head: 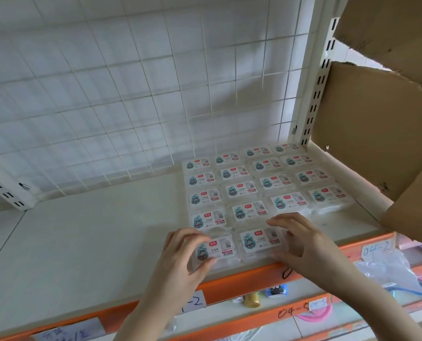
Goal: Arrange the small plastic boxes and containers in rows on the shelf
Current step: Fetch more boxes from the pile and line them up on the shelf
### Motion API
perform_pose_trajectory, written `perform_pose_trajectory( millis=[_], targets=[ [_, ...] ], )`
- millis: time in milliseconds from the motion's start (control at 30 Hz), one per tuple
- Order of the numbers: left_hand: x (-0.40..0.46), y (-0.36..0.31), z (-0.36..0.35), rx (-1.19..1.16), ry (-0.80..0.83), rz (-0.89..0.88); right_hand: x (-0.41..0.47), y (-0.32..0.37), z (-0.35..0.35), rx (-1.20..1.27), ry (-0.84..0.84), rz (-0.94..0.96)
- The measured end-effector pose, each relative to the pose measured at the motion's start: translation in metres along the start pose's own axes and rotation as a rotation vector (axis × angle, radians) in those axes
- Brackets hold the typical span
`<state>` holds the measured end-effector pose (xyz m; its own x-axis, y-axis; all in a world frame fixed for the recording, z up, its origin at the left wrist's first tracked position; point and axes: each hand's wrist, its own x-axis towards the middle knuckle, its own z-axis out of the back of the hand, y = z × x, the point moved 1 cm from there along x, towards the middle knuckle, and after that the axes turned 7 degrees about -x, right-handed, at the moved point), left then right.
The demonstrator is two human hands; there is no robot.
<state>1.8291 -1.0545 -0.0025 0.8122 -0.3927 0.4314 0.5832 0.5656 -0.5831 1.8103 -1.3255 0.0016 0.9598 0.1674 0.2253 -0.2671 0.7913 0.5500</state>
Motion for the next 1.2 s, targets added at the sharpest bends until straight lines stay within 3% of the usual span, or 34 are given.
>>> perform_pose_trajectory(
  millis=[400, 600, 700, 900, 1200],
  targets=[
    [0.0, -0.002, 0.002, -0.059, -0.029, 0.018, -0.004, -0.001, -0.004, -0.062, -0.033, 0.058],
    [-0.002, -0.001, 0.016, -0.24, -0.239, 0.154, -0.007, 0.011, -0.004, 0.067, -0.213, 0.047],
    [-0.012, 0.002, 0.031, -0.258, -0.25, 0.222, -0.002, 0.027, -0.006, 0.09, -0.257, 0.061],
    [-0.047, 0.028, 0.079, -0.213, -0.246, 0.286, 0.03, 0.093, -0.039, 0.092, -0.115, 0.195],
    [-0.131, 0.091, 0.193, -0.074, -0.336, 0.43, 0.087, 0.246, -0.14, 0.071, 0.186, 0.538]
  ],
)
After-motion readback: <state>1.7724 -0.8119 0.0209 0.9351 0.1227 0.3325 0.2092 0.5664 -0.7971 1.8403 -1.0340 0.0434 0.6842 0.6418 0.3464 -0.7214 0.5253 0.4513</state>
